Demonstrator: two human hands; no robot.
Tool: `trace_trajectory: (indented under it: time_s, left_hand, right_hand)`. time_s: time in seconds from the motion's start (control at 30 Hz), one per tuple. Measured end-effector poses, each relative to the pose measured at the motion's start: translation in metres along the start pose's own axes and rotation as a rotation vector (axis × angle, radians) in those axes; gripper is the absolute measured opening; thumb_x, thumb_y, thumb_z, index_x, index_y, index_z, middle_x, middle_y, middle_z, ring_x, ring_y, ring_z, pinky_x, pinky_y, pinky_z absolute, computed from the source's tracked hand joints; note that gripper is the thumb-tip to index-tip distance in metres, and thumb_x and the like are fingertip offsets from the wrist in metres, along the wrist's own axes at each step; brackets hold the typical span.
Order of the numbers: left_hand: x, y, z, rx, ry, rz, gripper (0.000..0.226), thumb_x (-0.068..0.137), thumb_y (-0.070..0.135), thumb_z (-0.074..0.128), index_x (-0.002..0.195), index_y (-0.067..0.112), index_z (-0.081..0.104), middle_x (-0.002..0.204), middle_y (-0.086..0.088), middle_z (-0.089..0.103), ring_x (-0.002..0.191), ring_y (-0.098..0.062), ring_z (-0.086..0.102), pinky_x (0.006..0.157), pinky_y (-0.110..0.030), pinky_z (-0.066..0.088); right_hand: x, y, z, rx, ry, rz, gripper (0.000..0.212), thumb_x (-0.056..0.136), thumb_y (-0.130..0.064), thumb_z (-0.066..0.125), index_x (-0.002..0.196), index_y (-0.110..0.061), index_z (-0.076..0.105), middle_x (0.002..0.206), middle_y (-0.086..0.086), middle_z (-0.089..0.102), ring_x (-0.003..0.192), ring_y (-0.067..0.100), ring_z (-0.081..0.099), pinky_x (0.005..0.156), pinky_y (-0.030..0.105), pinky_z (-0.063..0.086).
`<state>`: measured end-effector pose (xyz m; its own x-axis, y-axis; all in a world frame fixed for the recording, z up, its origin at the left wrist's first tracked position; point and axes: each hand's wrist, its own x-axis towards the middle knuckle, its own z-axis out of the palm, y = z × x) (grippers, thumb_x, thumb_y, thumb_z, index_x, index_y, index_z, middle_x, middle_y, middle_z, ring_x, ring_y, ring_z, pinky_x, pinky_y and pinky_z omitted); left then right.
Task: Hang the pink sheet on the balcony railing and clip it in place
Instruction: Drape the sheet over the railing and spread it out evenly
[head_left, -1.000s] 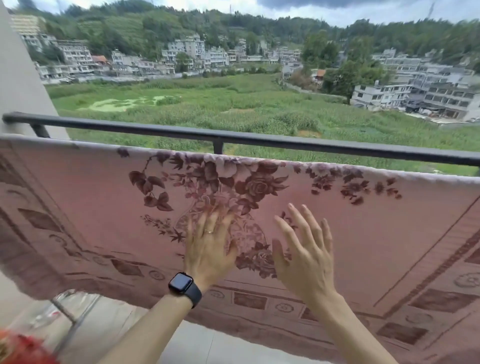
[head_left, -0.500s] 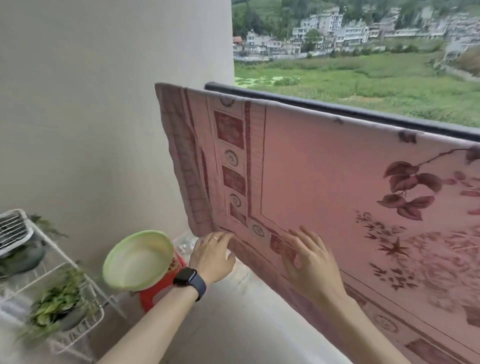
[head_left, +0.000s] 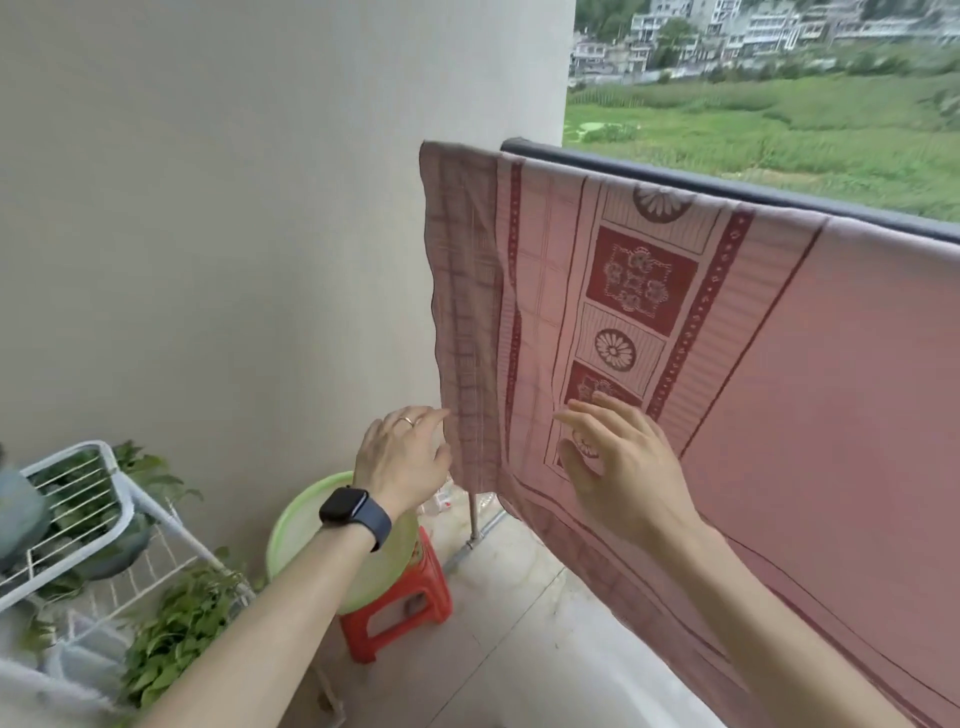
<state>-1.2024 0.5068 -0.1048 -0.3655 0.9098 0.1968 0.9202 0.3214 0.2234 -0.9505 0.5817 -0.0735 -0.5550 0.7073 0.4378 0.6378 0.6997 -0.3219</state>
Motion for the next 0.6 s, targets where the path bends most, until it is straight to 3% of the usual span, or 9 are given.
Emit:
trace_trajectory:
  time_s: [0.27, 0.47, 0.6]
  left_hand:
    - [0.117, -0.076, -0.036, -0.028, -0.009, -0.033, 0.048, 0.093, 0.036, 0.051, 0.141, 0.031, 0.048, 0.144, 0.006, 0.050, 0.134, -0.018, 0.043, 0.109, -0.032, 0.032]
    - [0.243, -0.108, -0.073, -0.479, -0.024, -0.099, 0.051, 0.092, 0.037, 0.058, 0.141, 0.024, 0.047, 0.141, -0.003, 0.052, 0.132, -0.020, 0.046, 0.108, -0.032, 0.035]
    - [0.342, -0.098, -0.100, -0.954, -0.031, -0.112, 0.061, 0.092, 0.043, 0.062, 0.145, 0.021, 0.041, 0.144, -0.004, 0.049, 0.132, -0.019, 0.047, 0.110, -0.034, 0.036]
  right_hand:
    - [0.136, -0.024, 0.039, -0.068, 0.033, -0.027, 0.035, 0.097, -0.036, 0.056, 0.130, -0.026, 0.062, 0.134, -0.007, 0.062, 0.135, 0.022, 0.045, 0.108, 0.044, 0.043]
    - [0.253, -0.050, 0.032, -0.185, 0.184, -0.072, 0.041, 0.095, -0.036, 0.057, 0.134, -0.024, 0.057, 0.144, 0.002, 0.051, 0.141, 0.023, 0.036, 0.112, 0.045, 0.035]
    - [0.337, -0.061, 0.020, -0.396, 0.277, 0.047, 0.054, 0.094, -0.051, 0.046, 0.140, -0.022, 0.049, 0.151, 0.005, 0.043, 0.145, 0.025, 0.030, 0.118, 0.050, 0.023]
